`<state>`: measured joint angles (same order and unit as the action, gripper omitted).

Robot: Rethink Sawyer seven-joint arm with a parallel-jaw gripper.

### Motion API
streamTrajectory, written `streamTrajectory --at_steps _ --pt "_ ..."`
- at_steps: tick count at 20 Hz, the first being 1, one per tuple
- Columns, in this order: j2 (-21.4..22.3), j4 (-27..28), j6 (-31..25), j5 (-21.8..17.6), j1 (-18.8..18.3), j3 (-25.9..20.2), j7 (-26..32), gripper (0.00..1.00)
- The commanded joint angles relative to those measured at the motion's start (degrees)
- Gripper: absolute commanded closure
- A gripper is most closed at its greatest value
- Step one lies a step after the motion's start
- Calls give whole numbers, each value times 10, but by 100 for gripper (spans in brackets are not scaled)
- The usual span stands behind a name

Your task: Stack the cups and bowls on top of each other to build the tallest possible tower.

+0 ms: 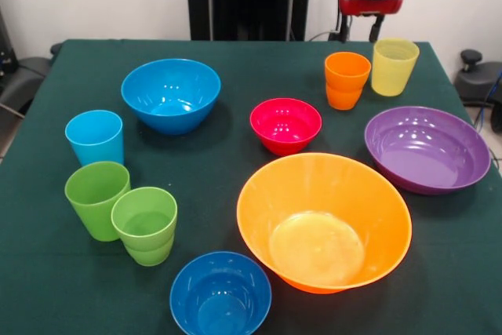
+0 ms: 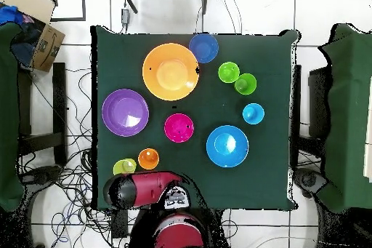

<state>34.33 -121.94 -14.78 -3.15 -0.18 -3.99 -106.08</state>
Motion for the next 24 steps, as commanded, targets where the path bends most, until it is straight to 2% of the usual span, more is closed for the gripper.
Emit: streamTrajectory --at_steps 1,11,24 --pt "-28 4 42 12 11 -23 -99 0" --pt "-1 -11 22 22 6 -32 -101 0" --pt "24 -3 -15 42 0 -47 -99 0"
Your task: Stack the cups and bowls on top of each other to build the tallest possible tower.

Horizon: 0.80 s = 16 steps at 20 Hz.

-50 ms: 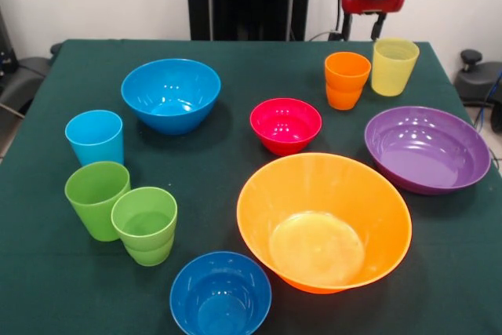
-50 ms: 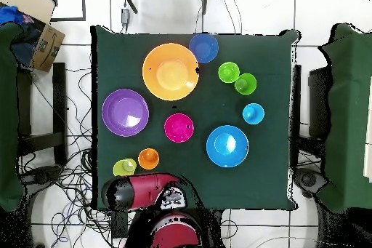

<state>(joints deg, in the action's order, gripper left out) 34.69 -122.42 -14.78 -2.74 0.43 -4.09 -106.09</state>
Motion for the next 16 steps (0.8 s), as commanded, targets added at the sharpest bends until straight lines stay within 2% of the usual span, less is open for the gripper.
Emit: streamTrajectory --at_steps 1,8,12,16 --pt "22 3 -18 40 -6 -47 -99 0" --pt "42 7 -44 58 -5 -46 -94 0" --pt "40 14 -39 67 -4 -46 -95 0" --pt "25 11 -7 71 0 -43 -100 0"
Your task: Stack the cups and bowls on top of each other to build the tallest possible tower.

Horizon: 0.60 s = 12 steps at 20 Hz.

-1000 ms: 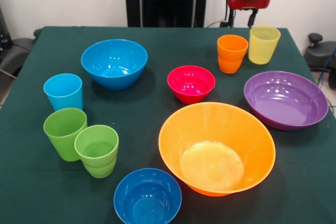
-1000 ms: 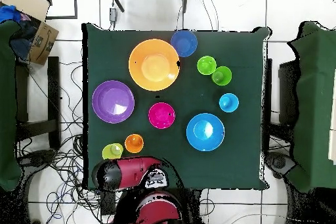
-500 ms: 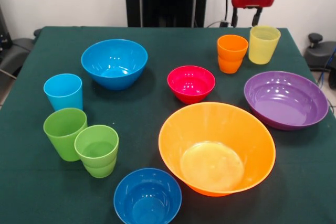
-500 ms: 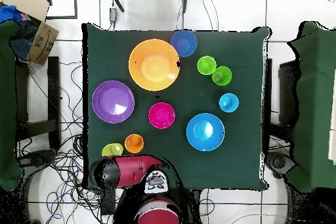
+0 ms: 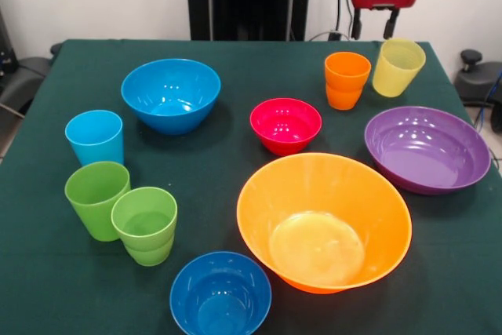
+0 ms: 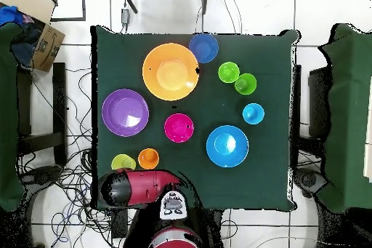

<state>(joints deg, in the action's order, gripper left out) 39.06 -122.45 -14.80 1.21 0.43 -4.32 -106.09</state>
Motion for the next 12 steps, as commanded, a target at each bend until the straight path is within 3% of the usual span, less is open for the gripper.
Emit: streamTrajectory --at_steps 1,12 --pt "-20 11 -5 31 2 -38 -101 0" --pt "43 -31 -99 20 -17 -25 -71 0"
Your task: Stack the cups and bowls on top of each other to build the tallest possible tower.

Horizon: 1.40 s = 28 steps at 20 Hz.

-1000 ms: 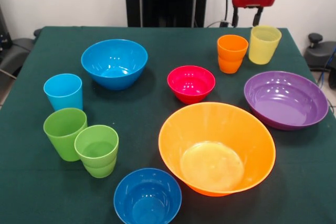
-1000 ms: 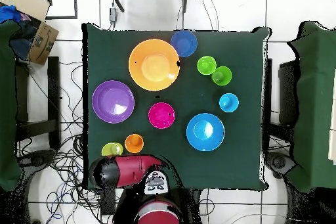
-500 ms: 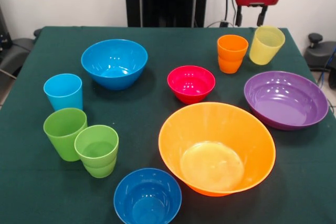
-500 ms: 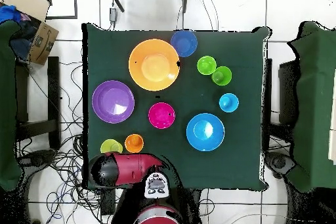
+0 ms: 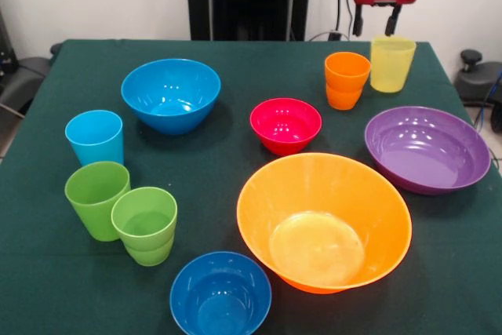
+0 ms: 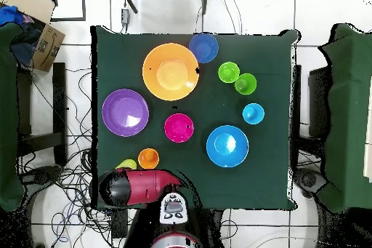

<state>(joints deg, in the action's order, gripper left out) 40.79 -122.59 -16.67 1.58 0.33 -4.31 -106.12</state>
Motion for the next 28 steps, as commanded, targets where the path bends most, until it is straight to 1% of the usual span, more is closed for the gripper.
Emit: streamTrajectory --at_steps 1,3,6,8,11,15,23,28 --pt "33 -33 -89 15 -19 -25 -68 0" --pt "46 -40 -99 14 -23 -26 -64 0" --pt "51 -42 -93 11 -22 -27 -64 0" --pt "39 -34 -74 3 -17 -25 -66 0" --pt "14 -30 -29 -3 -14 -25 -74 0" --pt "-8 -20 17 1 -10 -30 -88 0" --pt "-28 -3 39 7 1 -24 -96 0" --pt "-38 -2 56 11 -1 -28 -98 0"
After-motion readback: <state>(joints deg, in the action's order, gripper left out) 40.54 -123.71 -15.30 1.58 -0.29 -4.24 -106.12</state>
